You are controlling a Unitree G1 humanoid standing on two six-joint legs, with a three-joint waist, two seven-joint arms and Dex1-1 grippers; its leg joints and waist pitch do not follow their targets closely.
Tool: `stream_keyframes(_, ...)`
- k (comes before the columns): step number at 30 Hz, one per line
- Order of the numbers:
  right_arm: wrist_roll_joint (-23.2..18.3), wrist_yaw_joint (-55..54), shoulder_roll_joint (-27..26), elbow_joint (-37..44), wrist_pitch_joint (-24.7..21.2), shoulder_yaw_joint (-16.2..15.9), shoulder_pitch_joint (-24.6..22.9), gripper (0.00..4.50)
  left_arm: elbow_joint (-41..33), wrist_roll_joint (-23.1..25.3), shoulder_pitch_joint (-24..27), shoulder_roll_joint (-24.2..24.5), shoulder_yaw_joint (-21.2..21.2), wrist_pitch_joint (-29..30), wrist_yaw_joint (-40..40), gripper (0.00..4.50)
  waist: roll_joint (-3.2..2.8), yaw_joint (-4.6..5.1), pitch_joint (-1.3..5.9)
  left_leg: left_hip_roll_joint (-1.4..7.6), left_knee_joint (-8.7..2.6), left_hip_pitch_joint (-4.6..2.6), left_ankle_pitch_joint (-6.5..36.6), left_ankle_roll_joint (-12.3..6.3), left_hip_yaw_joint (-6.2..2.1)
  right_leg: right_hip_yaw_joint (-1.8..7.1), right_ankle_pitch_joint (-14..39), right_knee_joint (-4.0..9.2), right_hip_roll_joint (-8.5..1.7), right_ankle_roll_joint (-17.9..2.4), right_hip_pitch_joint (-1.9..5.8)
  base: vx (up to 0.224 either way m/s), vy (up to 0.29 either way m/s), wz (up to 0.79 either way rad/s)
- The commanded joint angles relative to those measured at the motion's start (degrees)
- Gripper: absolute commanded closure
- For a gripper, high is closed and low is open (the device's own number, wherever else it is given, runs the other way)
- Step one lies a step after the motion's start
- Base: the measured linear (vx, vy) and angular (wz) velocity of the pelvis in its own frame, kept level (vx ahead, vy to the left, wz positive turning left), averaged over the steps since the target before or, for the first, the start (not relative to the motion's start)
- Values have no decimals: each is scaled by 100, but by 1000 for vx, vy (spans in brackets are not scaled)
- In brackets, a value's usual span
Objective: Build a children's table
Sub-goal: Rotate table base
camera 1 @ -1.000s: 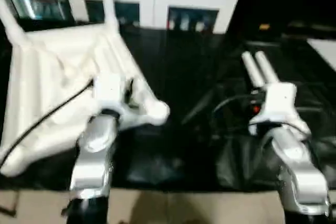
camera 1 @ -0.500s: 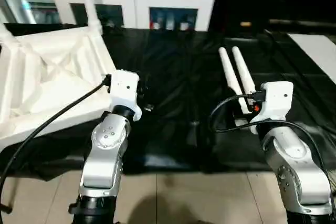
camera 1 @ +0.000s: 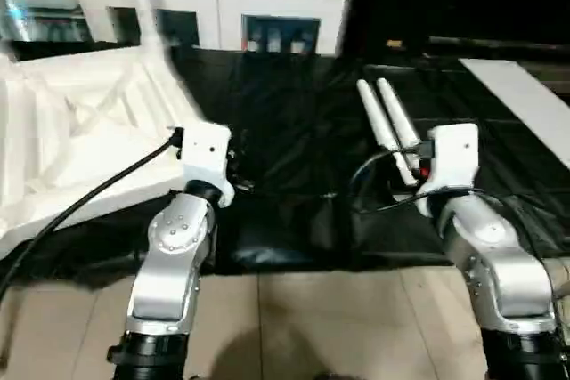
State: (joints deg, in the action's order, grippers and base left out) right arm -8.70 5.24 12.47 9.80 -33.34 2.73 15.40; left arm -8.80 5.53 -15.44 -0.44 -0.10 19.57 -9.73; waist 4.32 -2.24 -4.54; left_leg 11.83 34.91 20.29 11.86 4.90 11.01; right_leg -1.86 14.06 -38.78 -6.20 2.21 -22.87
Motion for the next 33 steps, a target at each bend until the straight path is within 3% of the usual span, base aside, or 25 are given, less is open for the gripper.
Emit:
stream_keyframes(1,0,10,-37,30,24,-60,-10,30,-9,-41,6,3,46,132,71,310,92,-15,288,-237,483,-280,876,-136,-220,516,6486,1511,-561,237,-409,32,-109,3)
stream_keyframes(2,-26,-14,-74,41,59,-39,-33,30,39,-6,-5,86,0,51,19,310,-26,-92,361,-70,60,19,684,-37,-374,468,5387,1198,-611,52,58,0,0,0)
stream_keyframes(3,-23,-29,-92,73,113,-37,-63,30,68,4,-14,104,2,-8,25,310,-73,-68,420,-7,-314,1,1115,226,-310,178,3246,856,-119,-153,24,0,0,0)
stream_keyframes(5,-43,-58,-156,172,199,-17,-145,30,90,8,-31,116,14,-86,54,310,-245,-7,454,44,-458,-38,1603,339,-301,132,1114,704,71,-555,32,0,0,0)
stream_keyframes(10,-61,-116,-372,448,316,-27,-467,30,50,-32,-36,161,-17,-211,24,310,-213,141,405,4,-536,33,2735,241,-321,54,2394,960,-10,-377,66,0,0,0)
stream_keyframes(13,-172,-141,-506,489,267,11,-552,30,31,-91,-37,184,-12,-167,40,310,-209,206,381,-20,-537,-56,3241,232,-349,-23,3194,1065,-15,-121,48,0,0,0)
stream_keyframes(14,-156,-149,-500,478,264,5,-518,30,28,-133,-38,198,-1,-166,10,310,-314,307,407,14,-450,-387,3529,244,-262,-40,3394,1202,131,-130,-86,0,0,0)
stream_keyframes(15,-157,-150,-496,453,259,14,-485,30,30,-157,-40,199,3,-151,-6,310,-275,370,336,56,-415,-664,3899,168,-219,-217,3201,1264,296,-274,-195,0,0,0)
stream_keyframes(16,-151,-150,-487,421,259,21,-448,30,31,-157,-39,211,-5,-146,-16,310,-331,378,306,124,-467,-766,4121,123,-231,-292,2950,1220,346,-375,-195,19,10,-42)
stream_keyframes(17,-138,-147,-492,404,266,29,-431,30,36,-160,-37,223,-15,-150,-18,310,-329,425,217,346,-723,-704,4669,44,-288,-449,2482,943,351,-400,-54,53,15,-69)
stream_keyframes(18,-131,-144,-496,377,278,43,-403,30,38,-167,-37,233,-23,-160,-29,310,-393,381,215,495,-891,-668,4883,10,-278,-441,2131,699,264,-477,45,53,15,-69)
stream_keyframes(19,-124,-142,-503,366,287,54,-389,30,41,-175,-37,240,-27,-173,-38,310,-384,346,201,769,-1179,-628,5199,-111,-234,-403,1394,104,79,-565,241,52,-16,-70)
stream_keyframes(20,-120,-143,-509,369,287,58,-385,30,37,-182,-36,243,-26,-176,-44,310,-312,252,138,857,-1253,-706,5281,-227,-34,-335,1450,-42,20,-600,177,50,-106,-58)
stream_keyframes(21,-103,-134,-499,359,323,53,-371,30,32,-183,-36,246,-24,-177,-46,310,-196,197,117,631,-1167,-396,5206,-339,-47,-295,1887,84,-37,-399,396,50,-106,-58)
stream_keyframes(22,-54,-102,-473,346,357,17,-355,30,27,-179,-32,260,-32,-174,-42,310,-142,167,213,138,-433,-565,4380,-287,121,-145,4457,870,5,247,208,83,-129,-28)
stream_keyframes(23,-45,-91,-471,342,366,3,-351,30,25,-171,-30,269,-38,-166,-40,310,45,204,255,-302,530,-548,2454,-341,125,57,6471,1529,-378,655,10,134,-92,-17)
stream_keyframes(24,-45,-90,-472,341,367,-1,-351,30,25,-171,-29,273,-41,-163,-39,310,16,68,394,-313,495,-149,1756,-451,-16,400,6242,1310,-578,418,535,134,-92,-17)
stream_keyframes(25,-51,-74,-473,334,368,-23,-344,30,20,-169,-28,290,-52,-153,-34,310,78,-98,441,-287,543,169,1139,-555,-253,685,5219,1103,-696,-62,845,147,-98,-7)
stream_keyframes(27,-64,-22,-465,326,372,-66,-328,30,5,-172,-22,314,-63,-146,-33,310,-16,-106,401,-305,387,142,609,-728,-426,680,3677,1061,-599,-1040,845,124,-126,18)
stream_keyframes(28,-75,10,-465,320,384,-86,-319,30,-7,-169,-13,331,-67,-141,-31,310,-173,-122,311,-200,184,78,365,-848,-472,540,3269,1117,-540,-1502,736,122,-98,21)
stream_keyframes(29,-82,35,-467,318,393,-99,-311,30,-17,-173,-6,347,-70,-138,-27,310,-401,-49,223,-15,-257,49,594,-761,-534,174,3056,992,-191,-1435,632,175,-43,-2)
stream_keyframes(30,-91,70,-465,321,405,-119,-304,30,-29,-177,4,355,-67,-134,-24,310,-434,25,286,126,-405,-127,856,-772,-653,36,2630,829,30,-1321,545,175,-43,-2)
stream_keyframes(31,-96,101,-464,323,415,-133,-299,30,-37,-183,12,360,-66,-131,-20,310,-517,160,380,592,-613,-923,1564,-1061,-1006,-162,1437,298,109,-1280,54,226,-44,3)
stream_keyframes(32,-177,265,-429,361,335,-201,-288,30,-65,-178,37,370,-63,-114,-10,310,-442,250,465,800,-644,-1230,1121,-1610,-1219,-176,529,-53,31,-873,-252,228,-43,22)
stream_keyframes(33,-162,326,-388,386,320,-264,-288,30,-72,-177,44,373,-62,-111,-9,310,-389,279,477,774,-588,-1251,697,-1990,-1186,-147,282,-131,-15,-636,-372,228,-43,22)
